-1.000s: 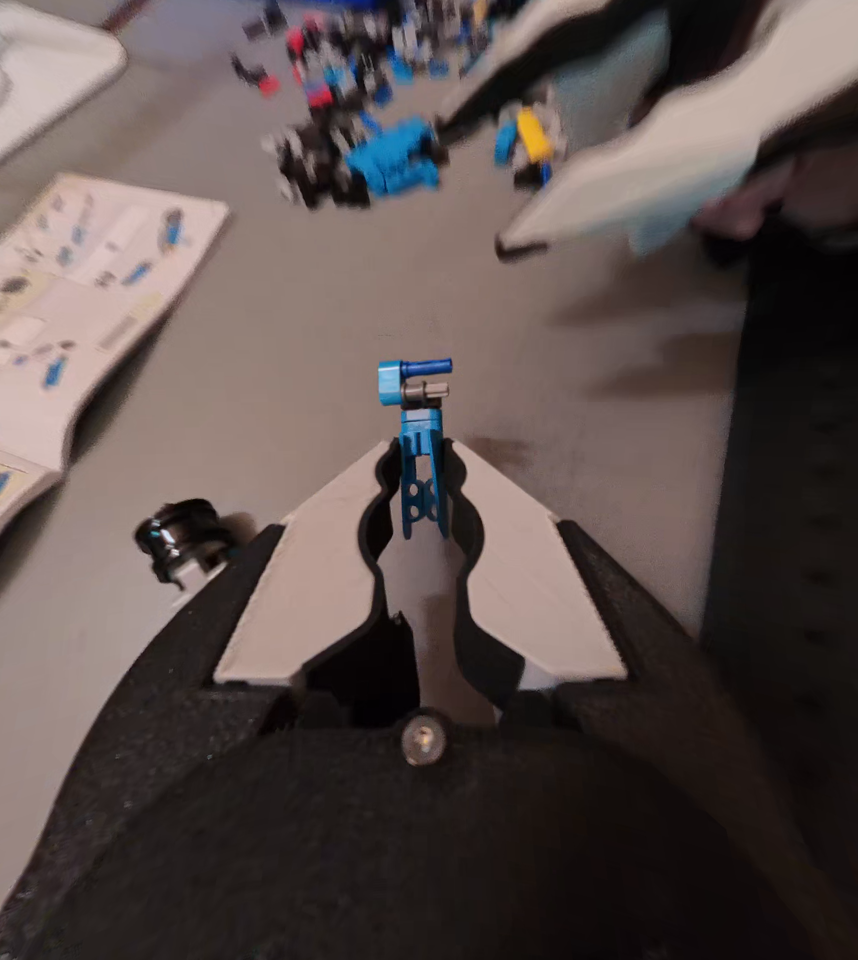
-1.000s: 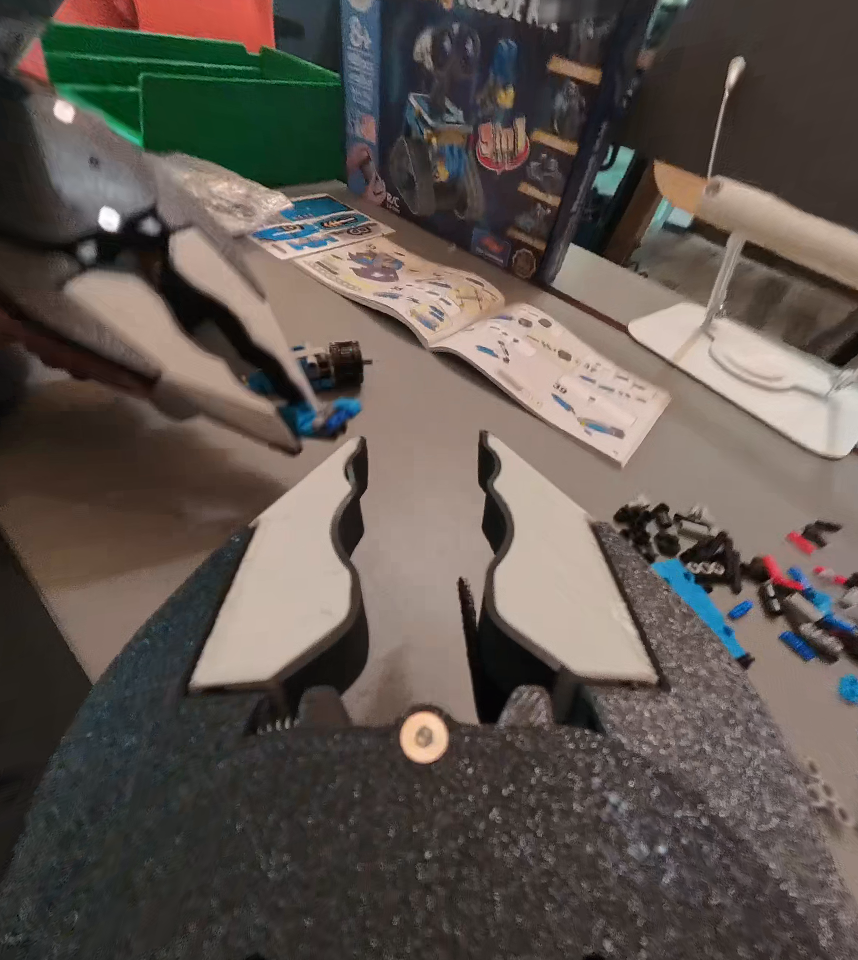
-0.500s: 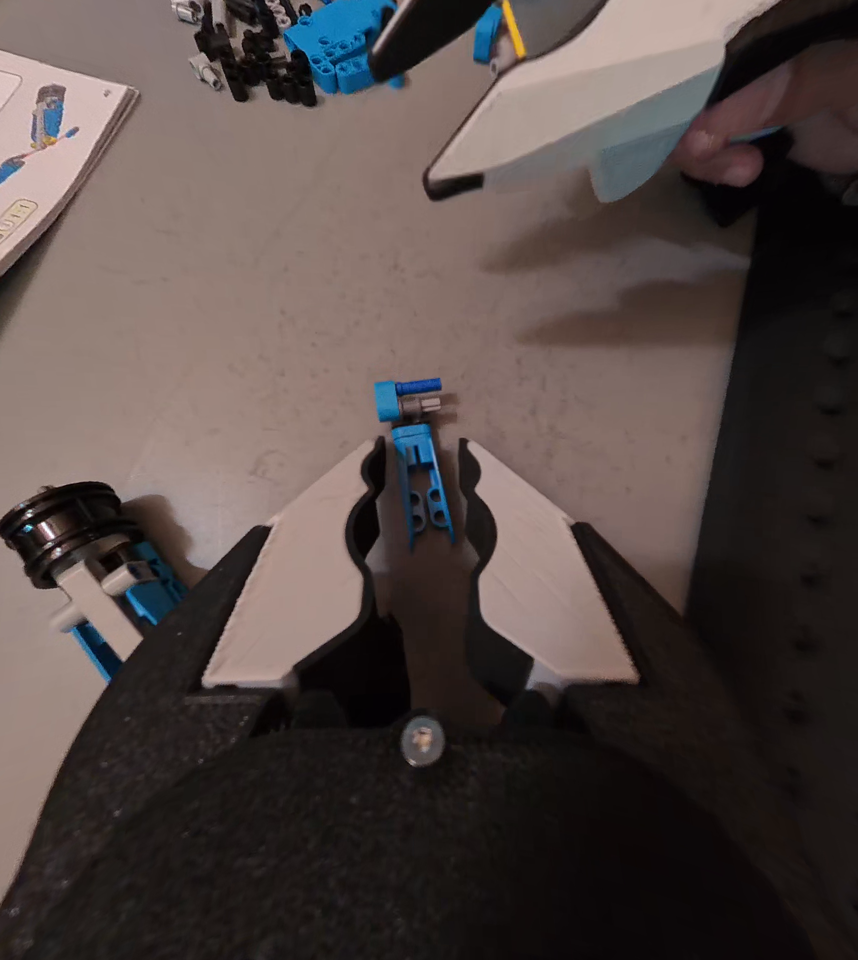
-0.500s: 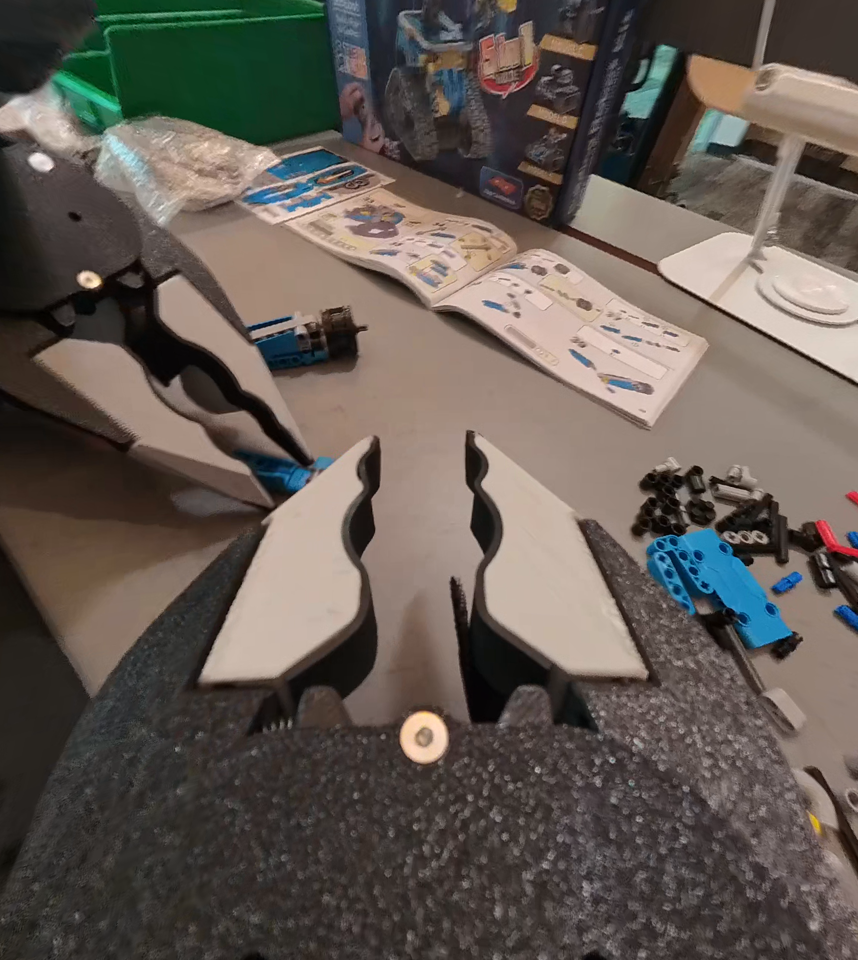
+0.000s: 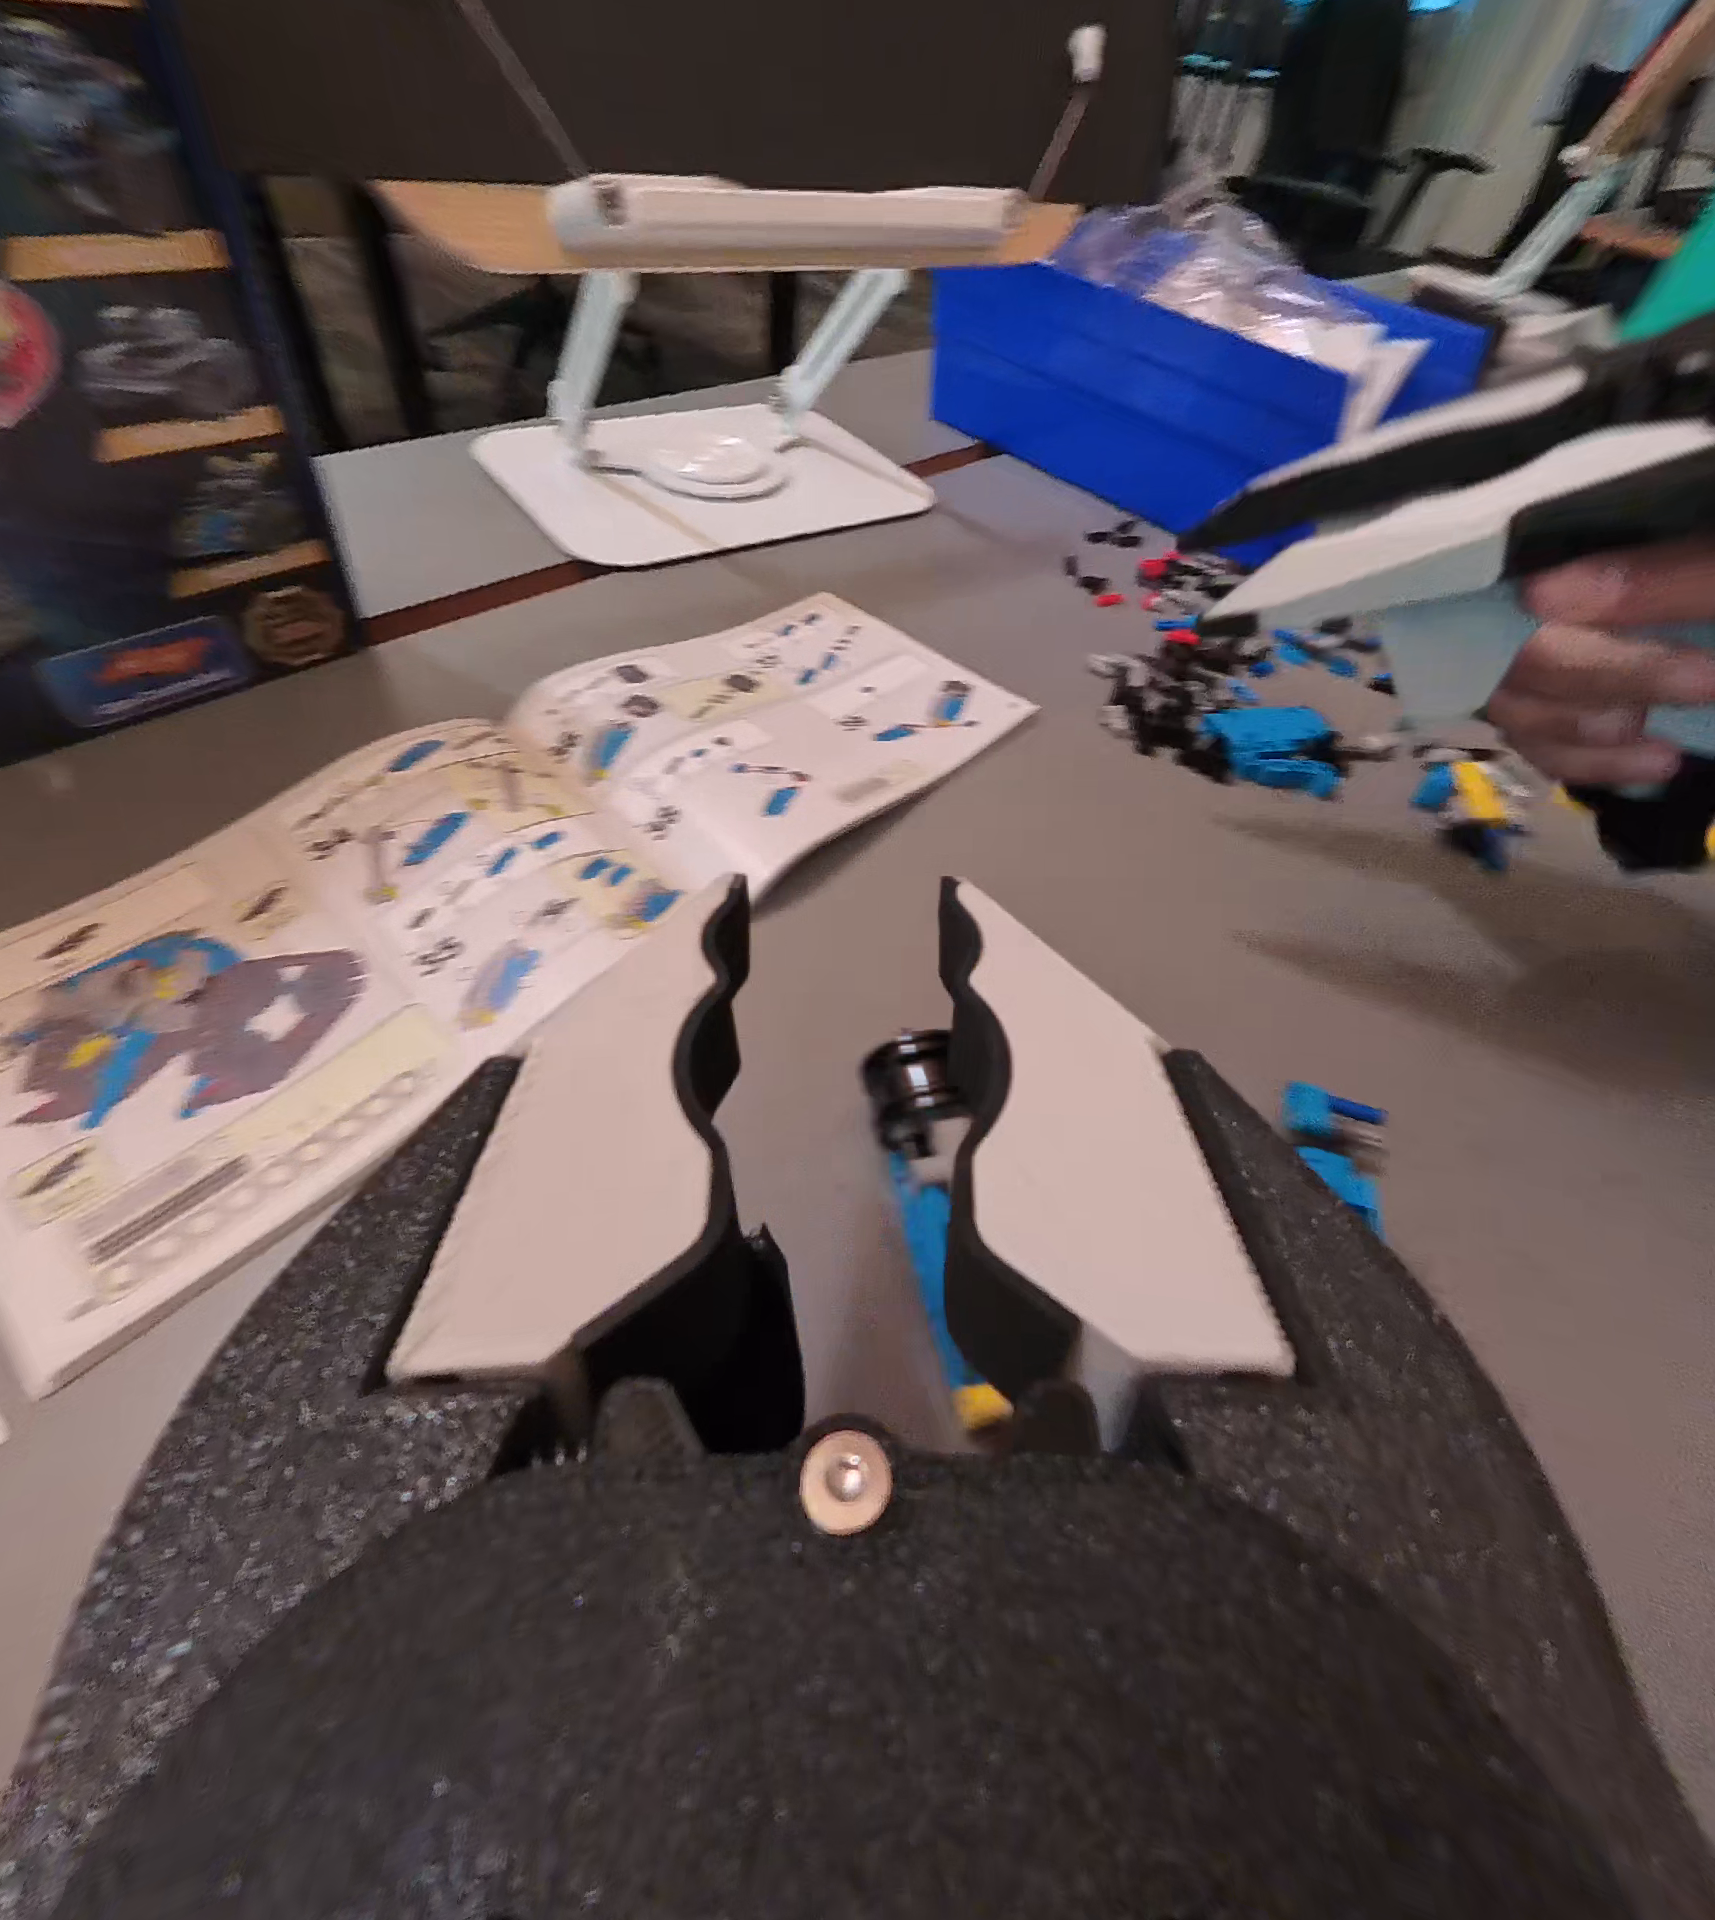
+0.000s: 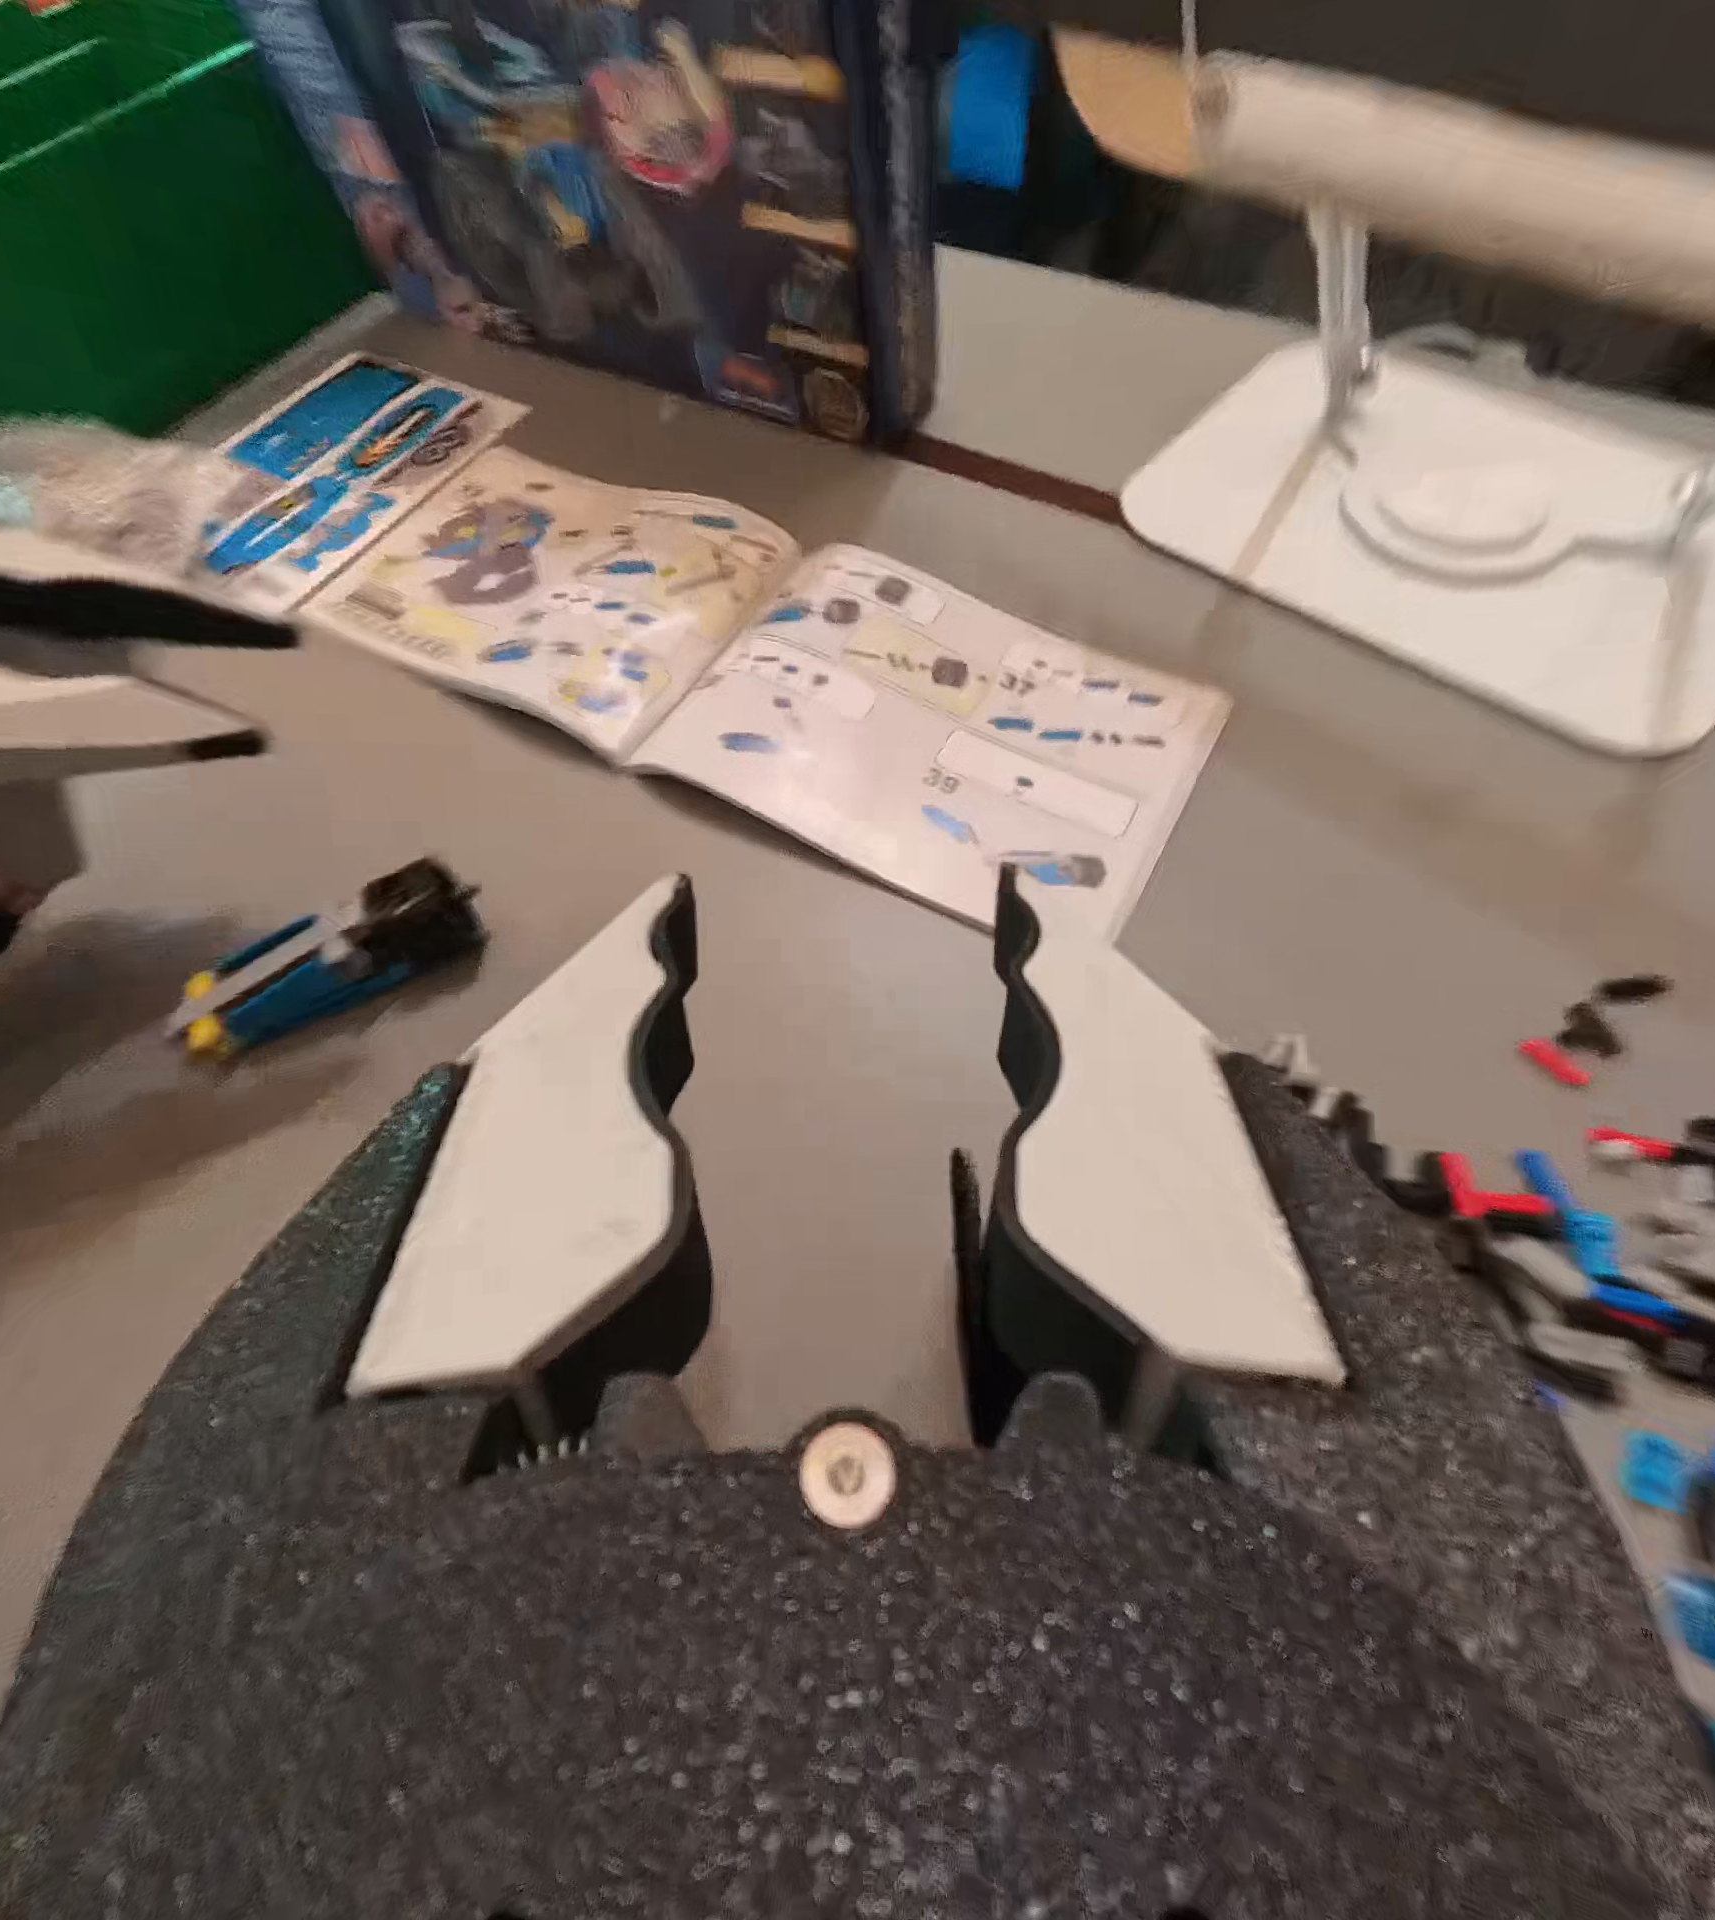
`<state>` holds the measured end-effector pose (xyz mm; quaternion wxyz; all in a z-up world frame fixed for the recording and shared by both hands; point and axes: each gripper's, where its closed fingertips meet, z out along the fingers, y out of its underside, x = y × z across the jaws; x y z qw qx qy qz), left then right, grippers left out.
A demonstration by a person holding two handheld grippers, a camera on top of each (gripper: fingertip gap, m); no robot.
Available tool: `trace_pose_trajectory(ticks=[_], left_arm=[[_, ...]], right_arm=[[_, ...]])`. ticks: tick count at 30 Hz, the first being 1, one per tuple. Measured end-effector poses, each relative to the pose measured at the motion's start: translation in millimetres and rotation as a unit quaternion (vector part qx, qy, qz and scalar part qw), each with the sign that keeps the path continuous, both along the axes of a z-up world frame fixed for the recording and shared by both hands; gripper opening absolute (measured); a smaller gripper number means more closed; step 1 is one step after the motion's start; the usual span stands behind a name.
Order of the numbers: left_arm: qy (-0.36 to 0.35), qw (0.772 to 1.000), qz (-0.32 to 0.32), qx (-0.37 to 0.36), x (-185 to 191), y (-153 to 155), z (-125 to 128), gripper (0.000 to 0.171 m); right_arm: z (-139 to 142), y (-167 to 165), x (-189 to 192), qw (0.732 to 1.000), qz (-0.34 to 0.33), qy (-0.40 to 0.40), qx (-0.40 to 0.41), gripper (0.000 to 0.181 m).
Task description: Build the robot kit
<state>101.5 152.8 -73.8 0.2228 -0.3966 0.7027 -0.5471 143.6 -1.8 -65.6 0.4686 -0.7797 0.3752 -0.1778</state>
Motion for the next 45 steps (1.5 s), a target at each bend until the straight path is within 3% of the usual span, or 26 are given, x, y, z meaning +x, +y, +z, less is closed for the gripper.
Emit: trace_pose_trajectory(ticks=[3,4,6,9,12,23,27,30,32,35,38,45], left_arm=[[-0.017,0.999,0.033,0.024,11,16,-6,0.036],[-0.014,0.999,0.034,0.029,12,18,-9,0.036],[-0.011,0.999,0.039,0.029,16,20,-13,0.036],[0.009,0.998,0.056,0.036,26,26,-27,0.036],[0.032,0.998,0.052,0.015,28,27,-30,0.036],[0.04,0.997,0.044,0.039,24,25,-36,0.032],[0.046,0.997,0.042,0.036,22,26,-37,0.032],[0.05,0.998,0.038,0.031,22,25,-37,0.032],[0.054,0.998,0.032,0.025,22,25,-37,0.032],[0.062,0.998,0.03,0.014,22,25,-38,0.032],[0.068,0.997,0.027,0.009,22,25,-38,0.032],[0.068,0.997,0.019,0.02,20,21,-40,0.032]], right_arm=[[-30,9,22,0.998,-0.027,0.02,0.054,0.057],[-30,9,20,0.998,-0.017,0.021,0.05,0.061],[-25,-4,26,0.999,-0.035,-0.026,0.024,0.052],[-44,0,18,0.998,-0.024,0.037,0.051,0.048],[-58,-3,11,0.998,-0.015,0.05,0.027,0.046],[-37,-18,8,0.999,-0.019,0.013,0.026,0.036],[4,-62,26,0.996,-0.073,-0.039,0.027,0.034],[44,-118,29,0.989,-0.118,-0.09,0.017,0.029],[56,-157,20,0.984,-0.145,-0.1,0.011,0.027],[46,-207,-3,0.98,-0.185,-0.068,0.022,0.022],[16,-234,-30,0.977,-0.21,-0.036,-0.015,0.022],[-30,-243,-66,0.971,-0.215,0.006,-0.101,0.019]])
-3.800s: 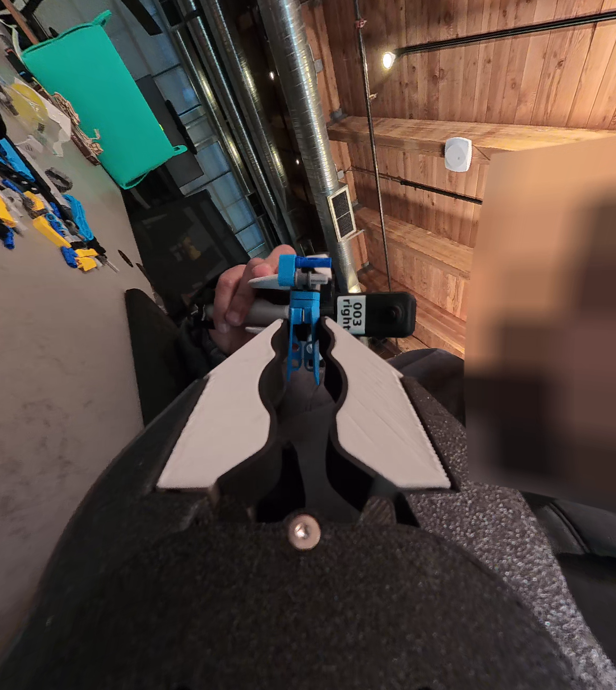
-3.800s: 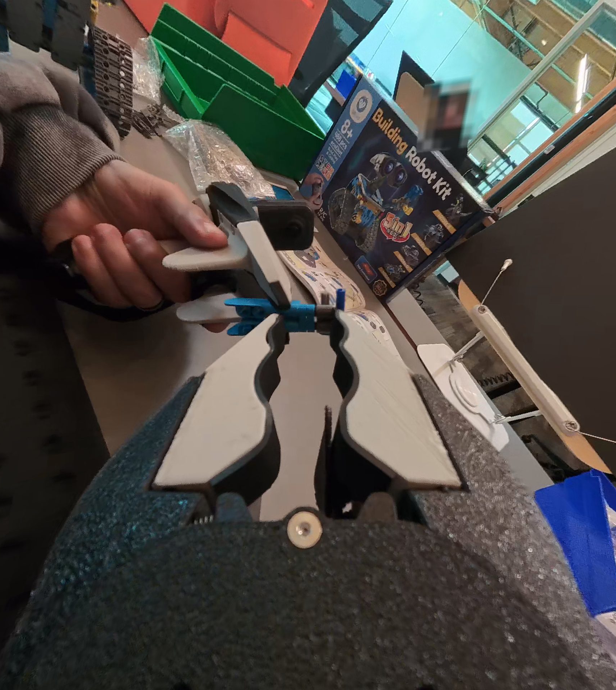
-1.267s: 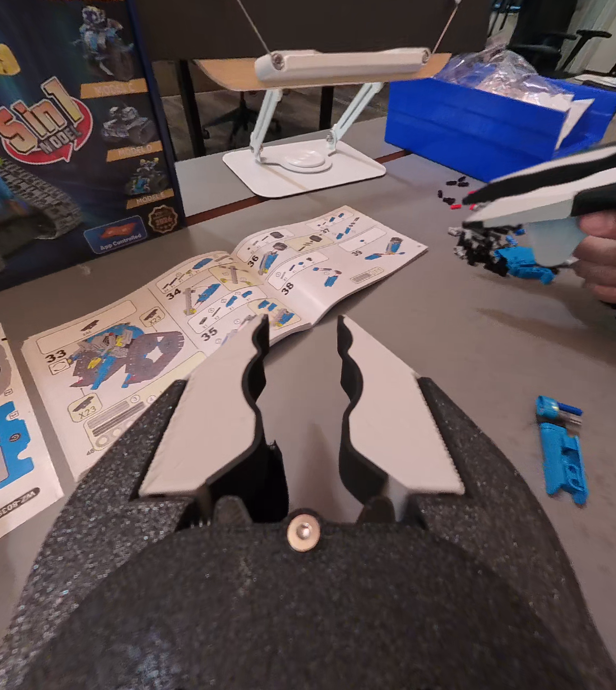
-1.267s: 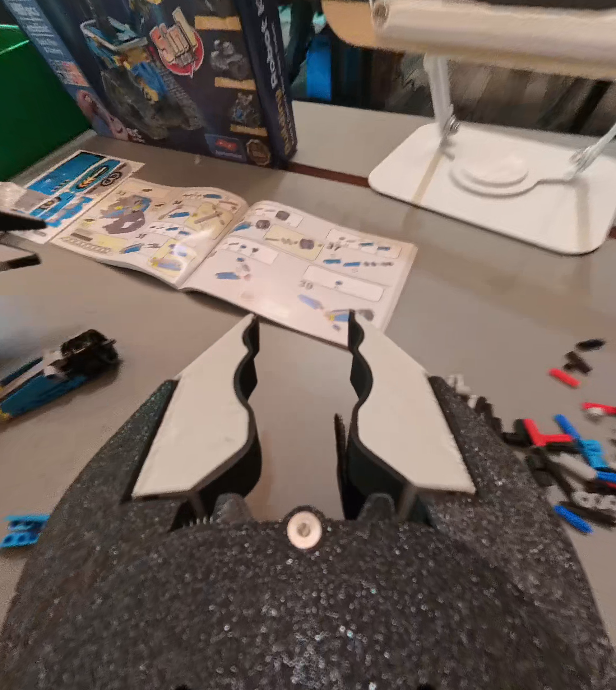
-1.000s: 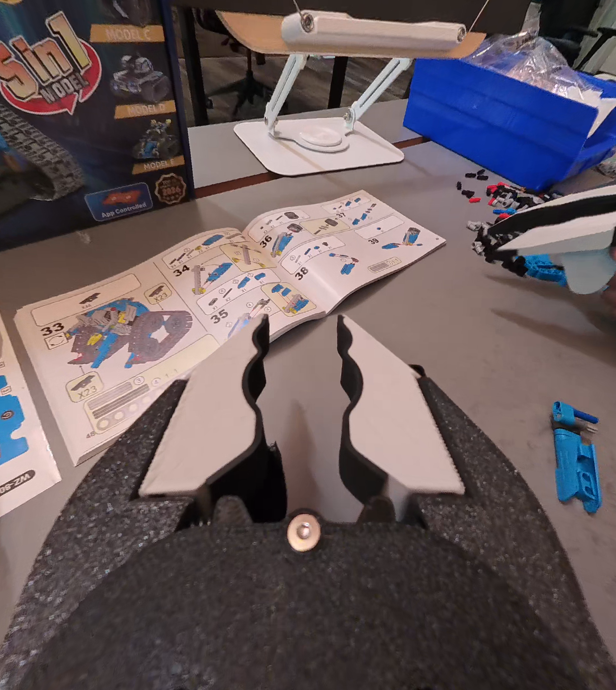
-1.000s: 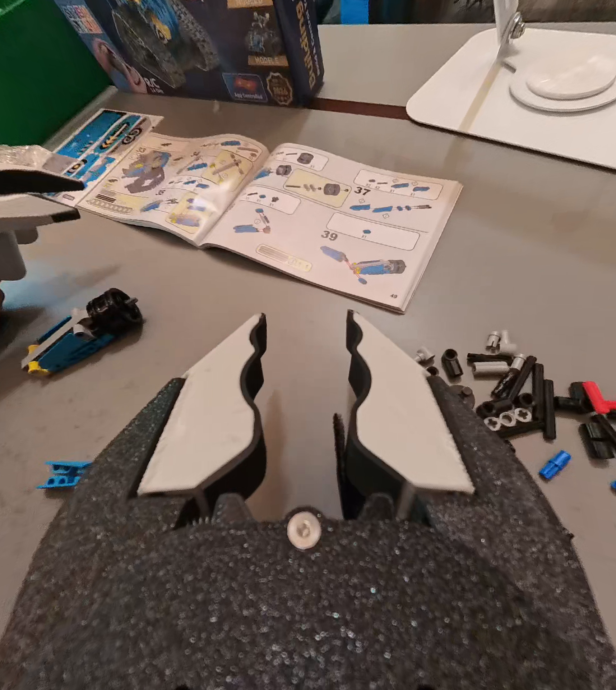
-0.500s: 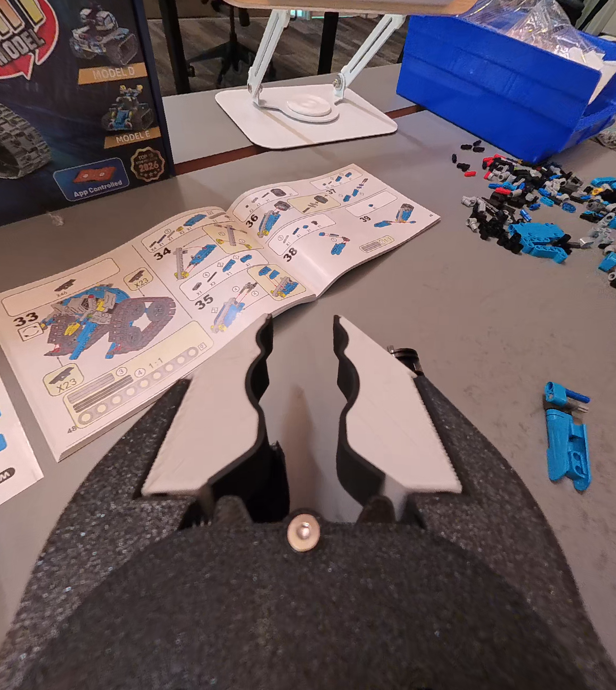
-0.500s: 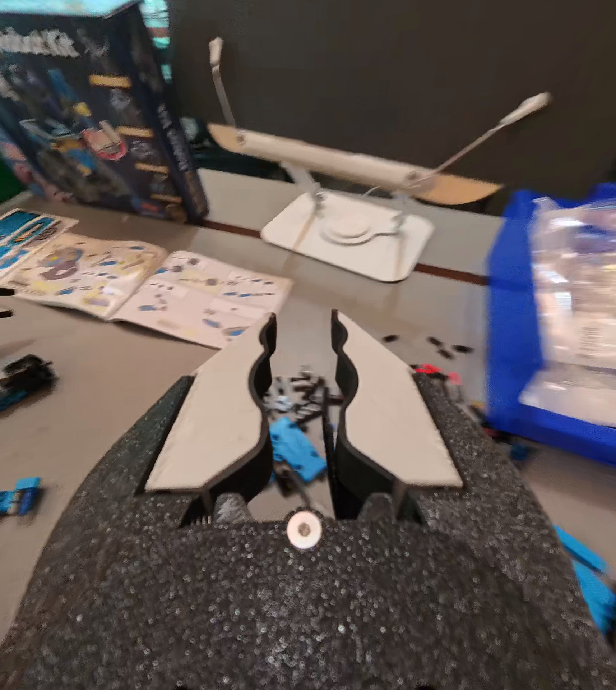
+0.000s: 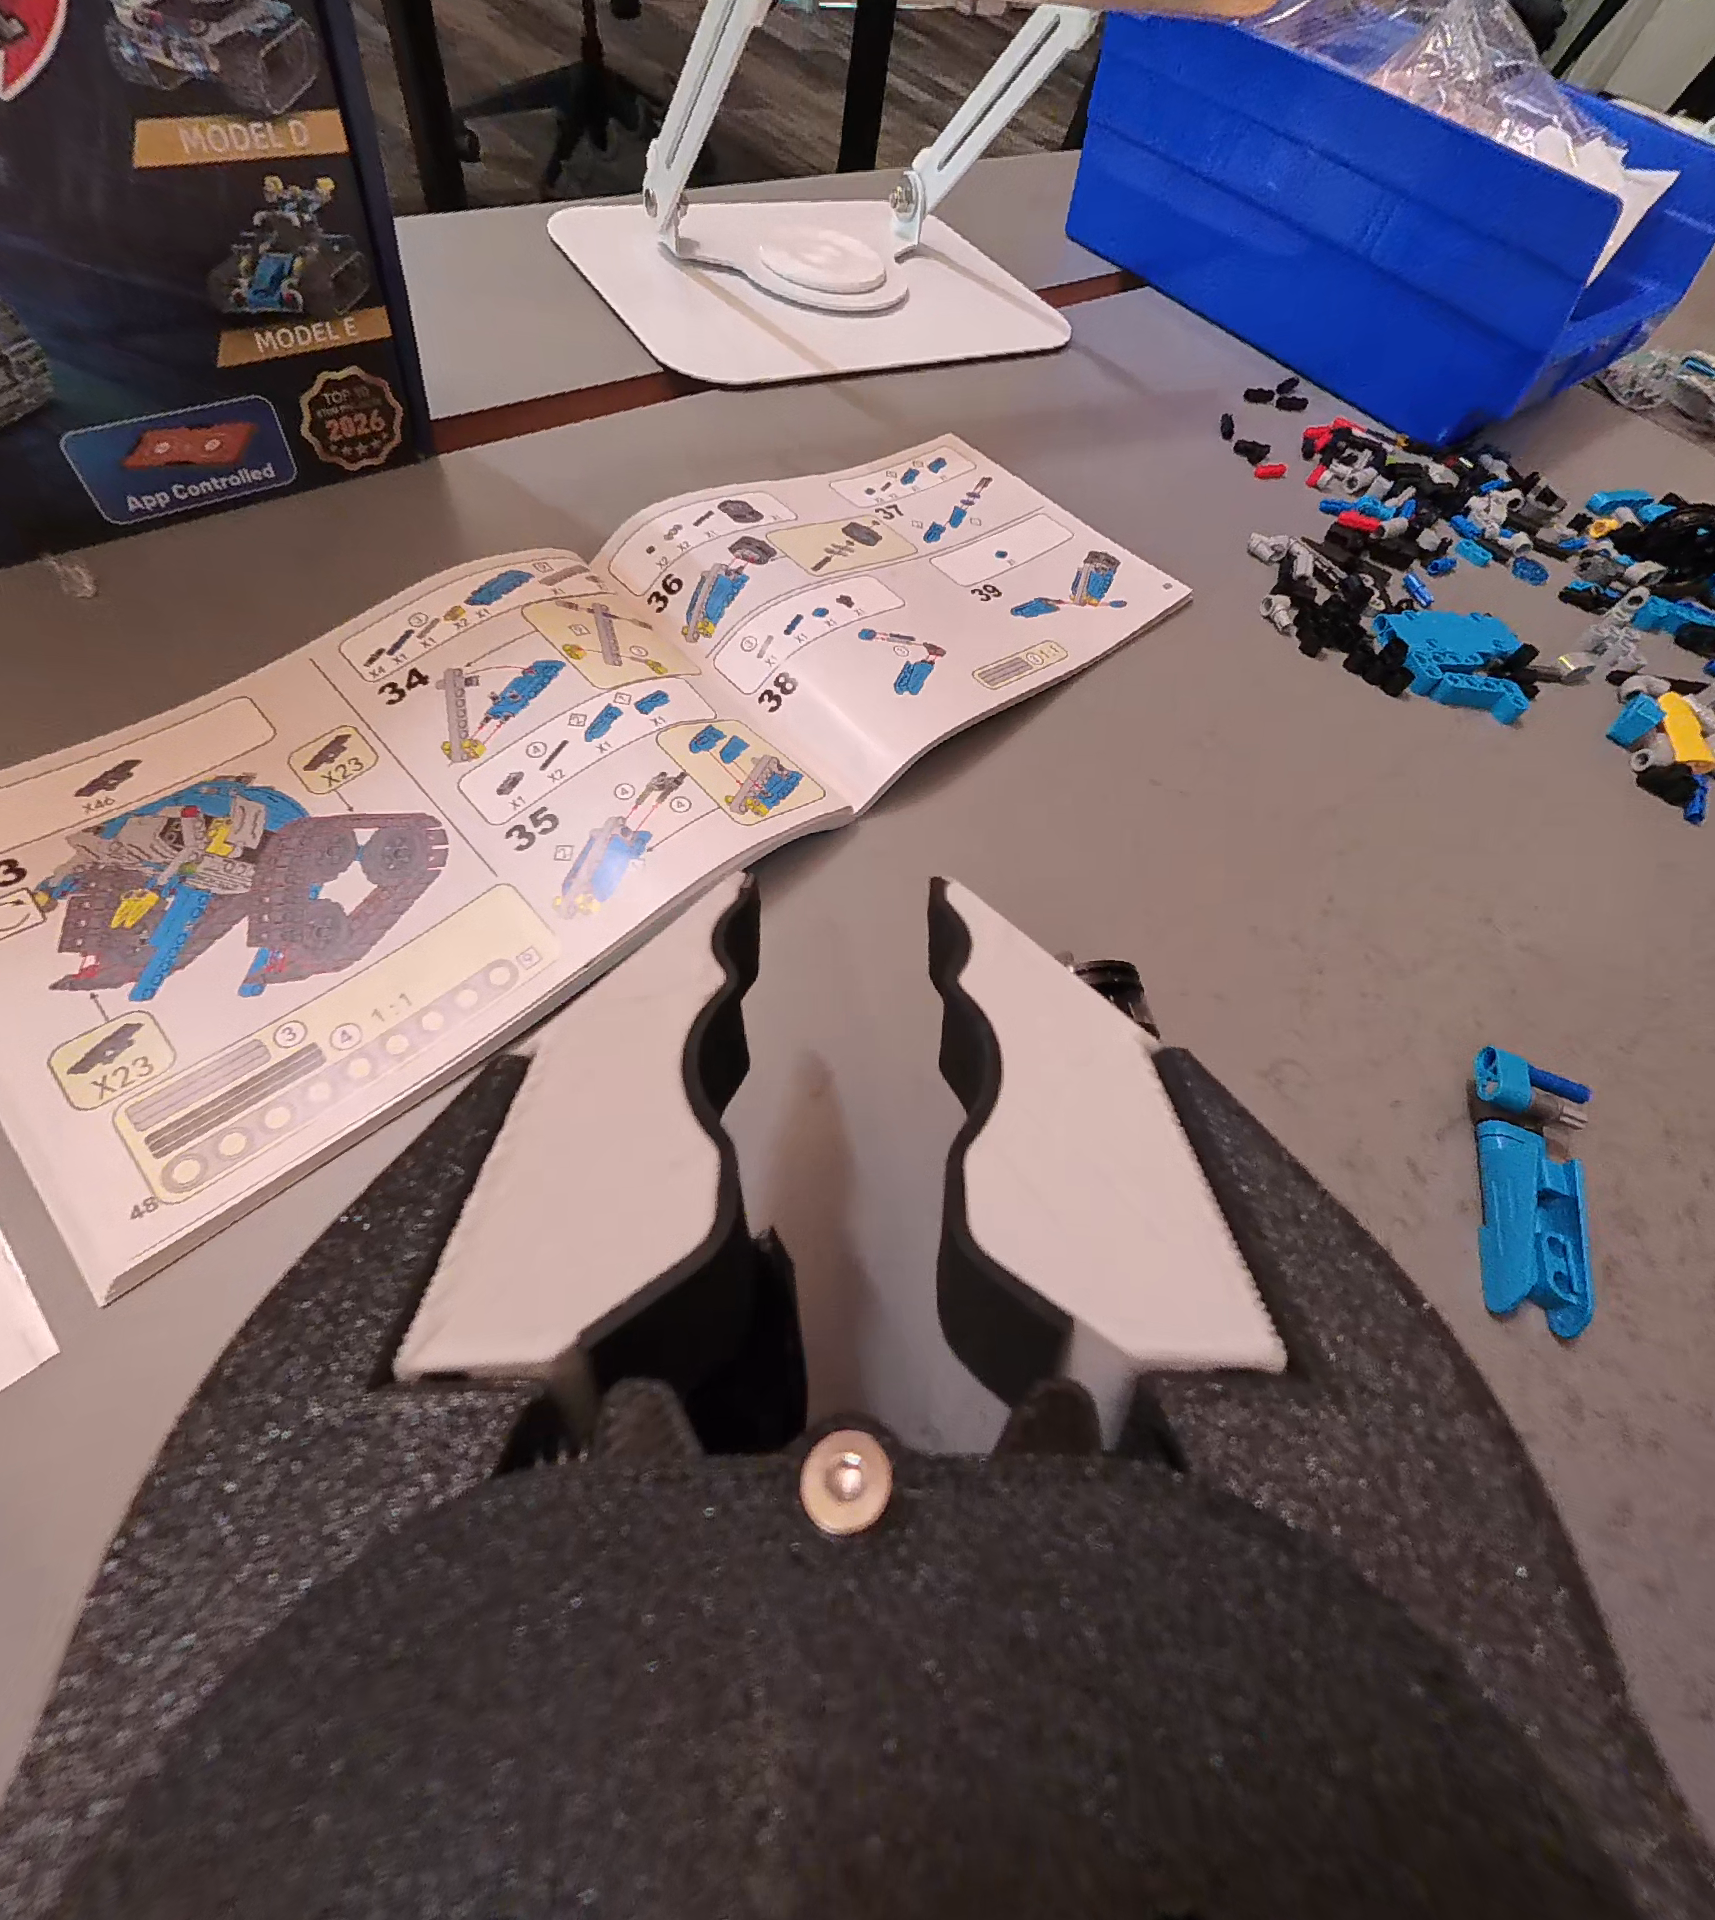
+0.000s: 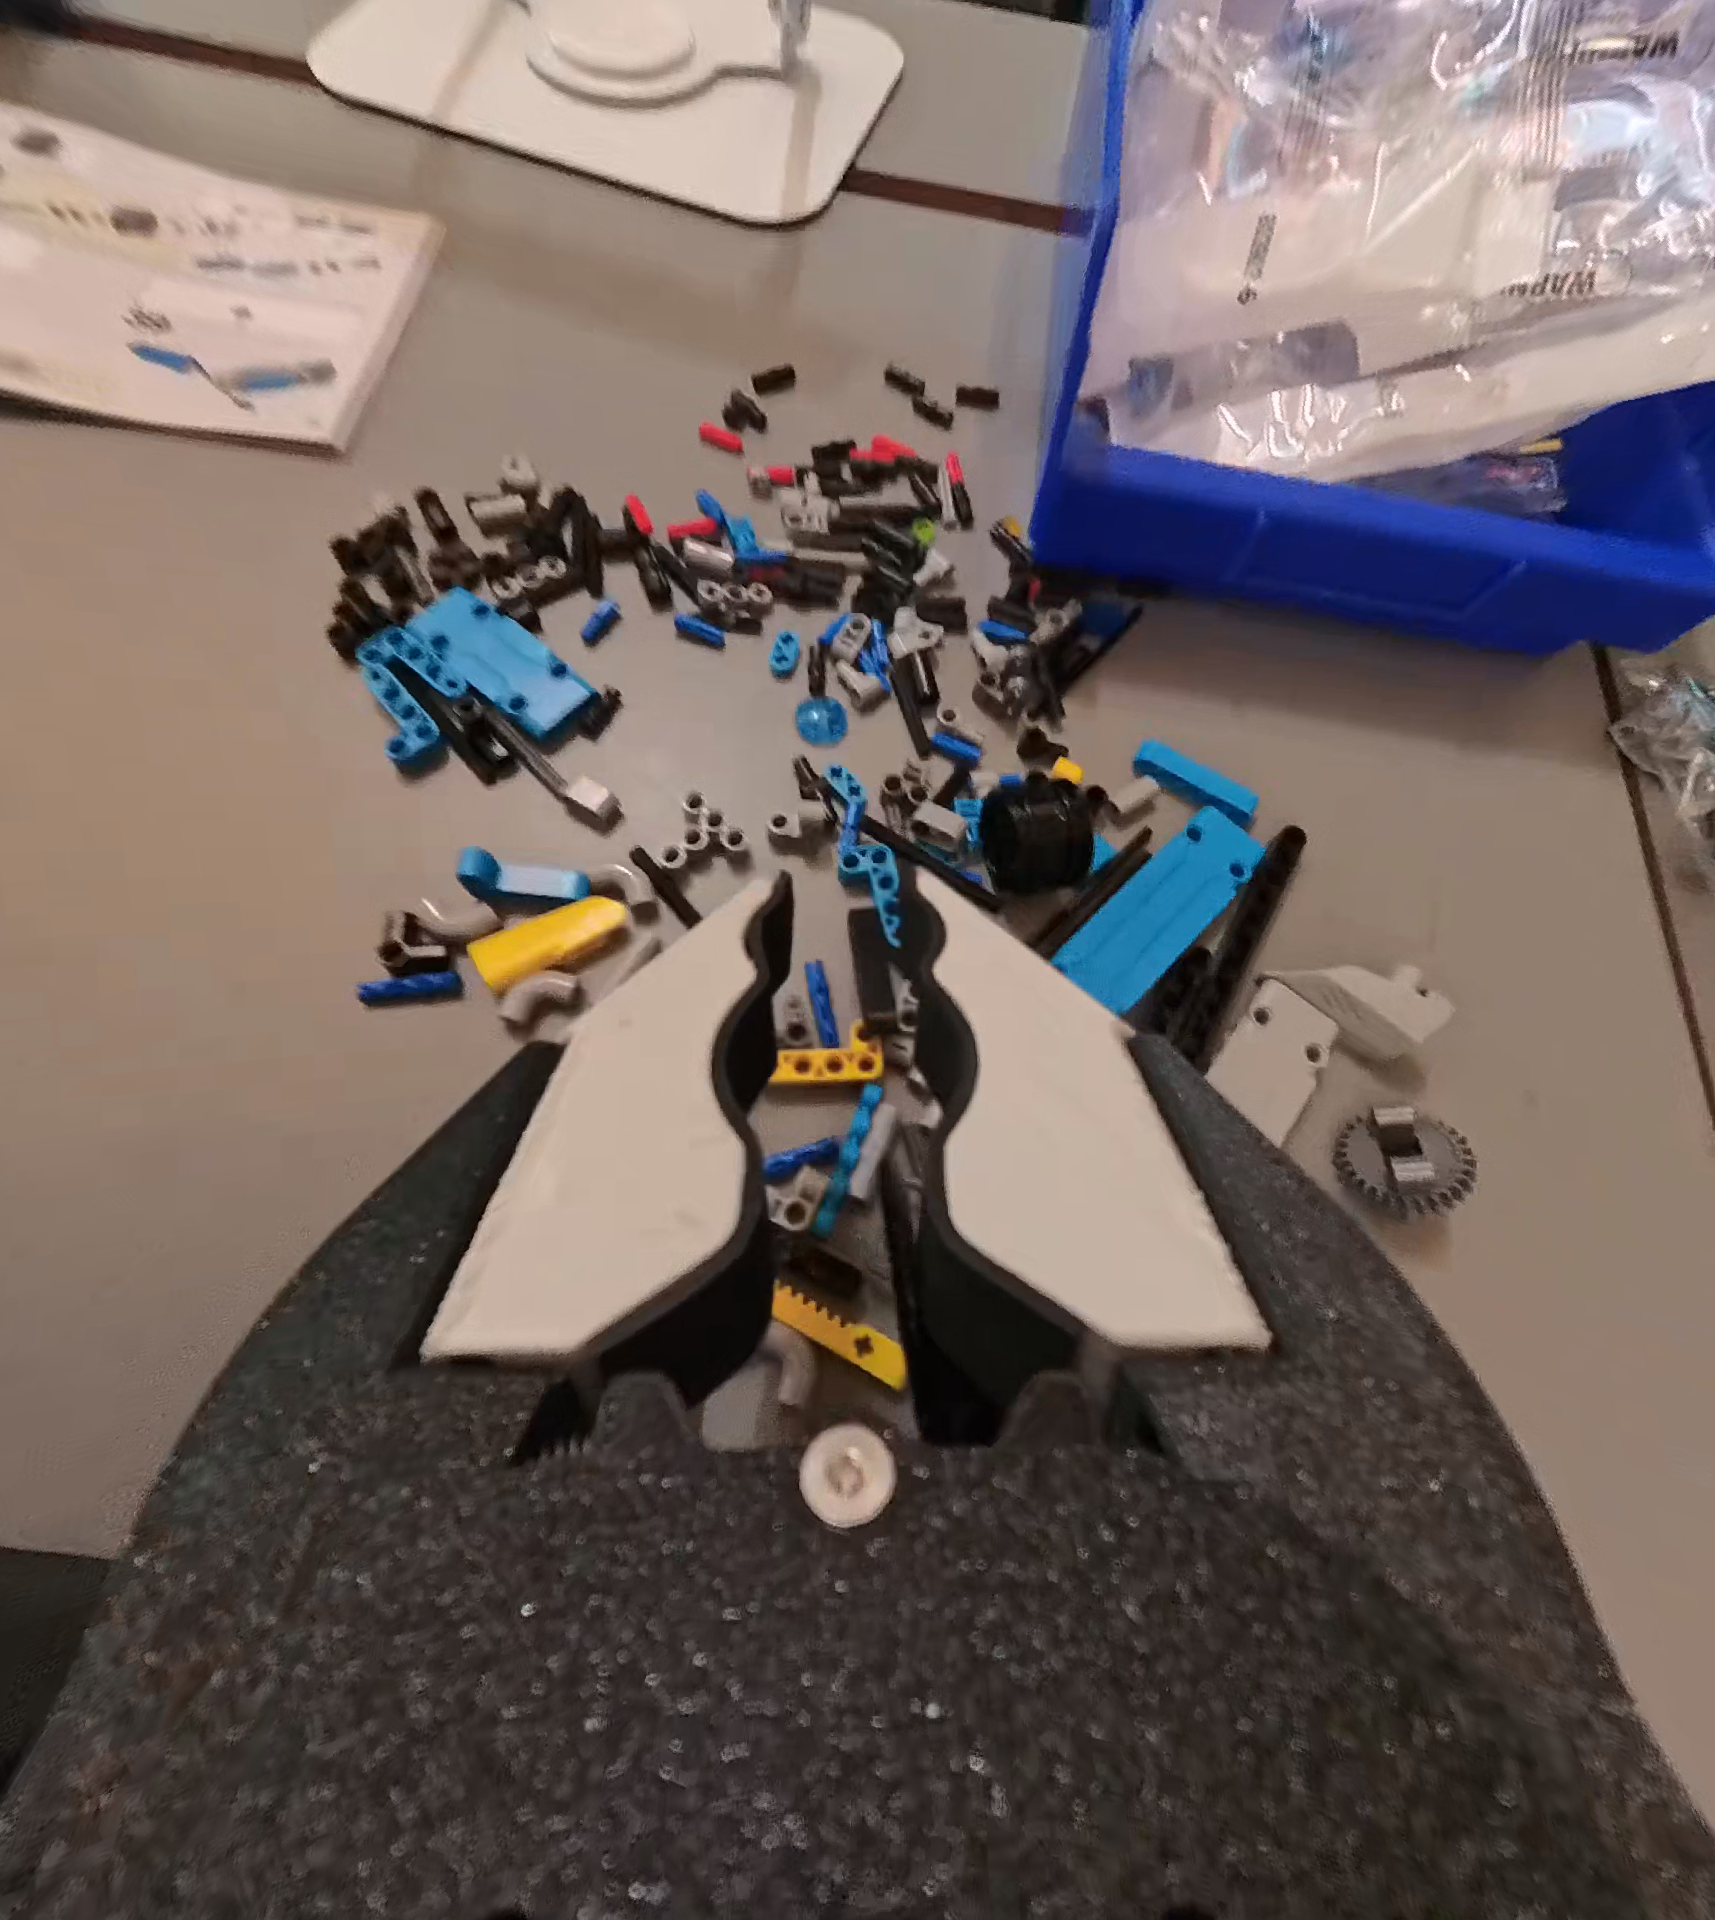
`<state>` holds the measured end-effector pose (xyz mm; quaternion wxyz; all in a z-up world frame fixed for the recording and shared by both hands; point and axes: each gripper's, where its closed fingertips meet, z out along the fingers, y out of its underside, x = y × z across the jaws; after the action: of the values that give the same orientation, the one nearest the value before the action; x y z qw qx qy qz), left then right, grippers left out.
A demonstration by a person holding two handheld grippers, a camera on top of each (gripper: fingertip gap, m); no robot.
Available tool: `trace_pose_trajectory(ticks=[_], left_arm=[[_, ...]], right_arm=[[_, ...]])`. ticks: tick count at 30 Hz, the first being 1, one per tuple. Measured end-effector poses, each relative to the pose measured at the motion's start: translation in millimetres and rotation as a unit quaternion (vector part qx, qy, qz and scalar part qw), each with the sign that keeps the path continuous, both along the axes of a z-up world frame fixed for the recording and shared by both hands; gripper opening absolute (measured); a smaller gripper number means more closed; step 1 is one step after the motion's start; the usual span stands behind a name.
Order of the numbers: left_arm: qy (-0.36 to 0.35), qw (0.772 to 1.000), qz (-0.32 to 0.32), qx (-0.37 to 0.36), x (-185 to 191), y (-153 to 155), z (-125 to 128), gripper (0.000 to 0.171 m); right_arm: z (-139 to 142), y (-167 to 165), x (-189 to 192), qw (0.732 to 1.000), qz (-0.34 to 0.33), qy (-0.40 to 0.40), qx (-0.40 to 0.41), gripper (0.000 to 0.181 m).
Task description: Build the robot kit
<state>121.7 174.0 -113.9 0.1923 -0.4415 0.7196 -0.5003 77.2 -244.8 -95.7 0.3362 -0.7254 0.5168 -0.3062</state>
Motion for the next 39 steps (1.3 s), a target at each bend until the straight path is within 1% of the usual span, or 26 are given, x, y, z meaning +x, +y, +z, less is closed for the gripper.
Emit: trace_pose_trajectory(ticks=[1,3,6,11,17,20,22,24,27,30,32,35,39], left_arm=[[0.004,1.0,-0.003,0.0,-1,-1,-1,0.032],[0.011,1.0,-0.008,0.0,-3,-4,-3,0.032],[0.007,1.0,-0.012,0.008,-5,-6,-3,0.032],[0.016,1.0,-0.011,0.004,-4,-6,-5,0.032],[0.021,1.0,-0.01,0.0,-3,-5,-6,0.032],[0.019,1.0,-0.01,0.003,-3,-5,-6,0.032],[0.018,1.0,-0.01,0.002,-3,-5,-5,0.032],[0.019,1.0,-0.011,0.001,-4,-5,-5,0.032],[0.018,1.0,-0.009,-0.003,-3,-5,-4,0.032],[0.023,1.0,-0.012,-0.005,-4,-5,-5,0.032],[0.024,1.0,-0.013,-0.005,-4,-6,-6,0.032],[0.027,1.0,-0.015,-0.005,-4,-6,-6,0.032],[0.032,0.999,-0.016,-0.01,-4,-6,-7,0.032]], right_arm=[[-5,-4,0,1.0,-0.002,0.005,-0.002,0.016],[-16,-13,2,1.0,-0.01,0.021,0.002,0.016],[-30,-22,6,0.999,-0.014,0.037,-0.019,0.016],[-39,-23,11,0.999,-0.01,0.047,-0.022,0.016],[-39,-13,21,0.999,0.006,0.047,-0.016,0.017],[-35,-4,35,0.998,0.027,0.049,-0.023,0.016],[-29,-5,50,0.998,0.032,0.039,-0.041,0.015],[-24,-4,62,0.998,0.035,0.035,-0.03,0.013],[-27,-17,73,0.998,0.018,0.035,-0.049,0.013],[-27,-40,75,0.996,-0.015,0.033,-0.079,0.013],[-32,-52,74,0.993,-0.023,0.05,-0.1,0.013],[-46,-46,65,0.992,0.009,0.096,-0.086,0.015],[-46,-44,62,0.993,0.015,0.096,-0.073,0.015]])
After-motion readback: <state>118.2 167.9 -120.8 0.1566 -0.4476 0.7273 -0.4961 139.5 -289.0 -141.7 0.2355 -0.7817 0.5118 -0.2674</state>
